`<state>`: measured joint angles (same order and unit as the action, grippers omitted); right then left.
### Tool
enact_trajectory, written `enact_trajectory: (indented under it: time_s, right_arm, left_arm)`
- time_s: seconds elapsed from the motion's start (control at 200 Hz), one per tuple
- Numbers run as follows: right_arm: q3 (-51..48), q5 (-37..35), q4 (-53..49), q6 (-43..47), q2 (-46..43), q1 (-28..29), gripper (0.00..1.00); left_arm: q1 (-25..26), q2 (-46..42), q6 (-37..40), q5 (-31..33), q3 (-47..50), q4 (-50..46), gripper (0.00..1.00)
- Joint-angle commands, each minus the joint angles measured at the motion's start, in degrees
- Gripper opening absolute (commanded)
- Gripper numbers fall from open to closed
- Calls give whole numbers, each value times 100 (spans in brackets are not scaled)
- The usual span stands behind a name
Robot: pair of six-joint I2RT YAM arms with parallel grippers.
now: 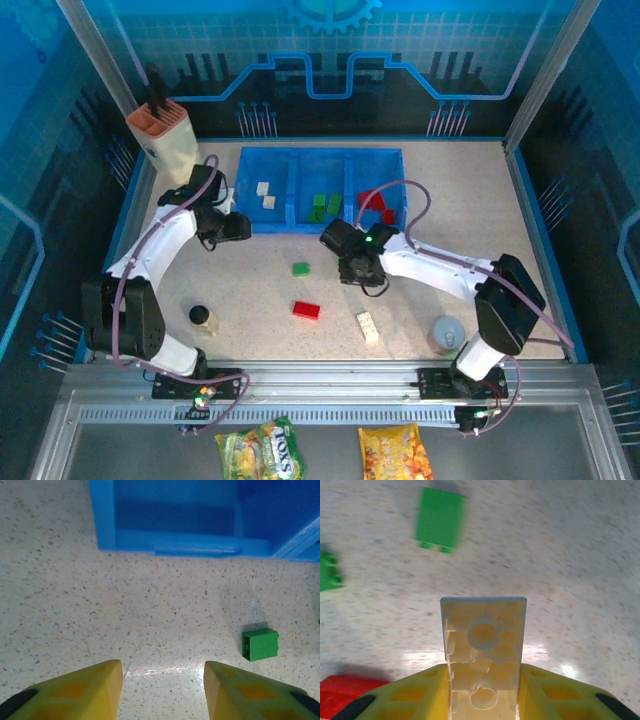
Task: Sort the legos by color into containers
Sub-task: Pick up the lego from the bottom-center of the table.
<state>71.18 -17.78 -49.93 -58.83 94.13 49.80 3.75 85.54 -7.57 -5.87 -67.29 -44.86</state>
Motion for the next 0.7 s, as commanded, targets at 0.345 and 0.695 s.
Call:
enact_trajectory:
  time_s: [0.345,0.695]
  right_arm:
    - [2607,-39,124,1102,1620,355,38]
    - [4564,-124,408,1631,2884,363,38]
  left_arm:
    - [-364,-597,-301,-76,189,329,47]
    - [-401,-705,-350,-118,252,407,47]
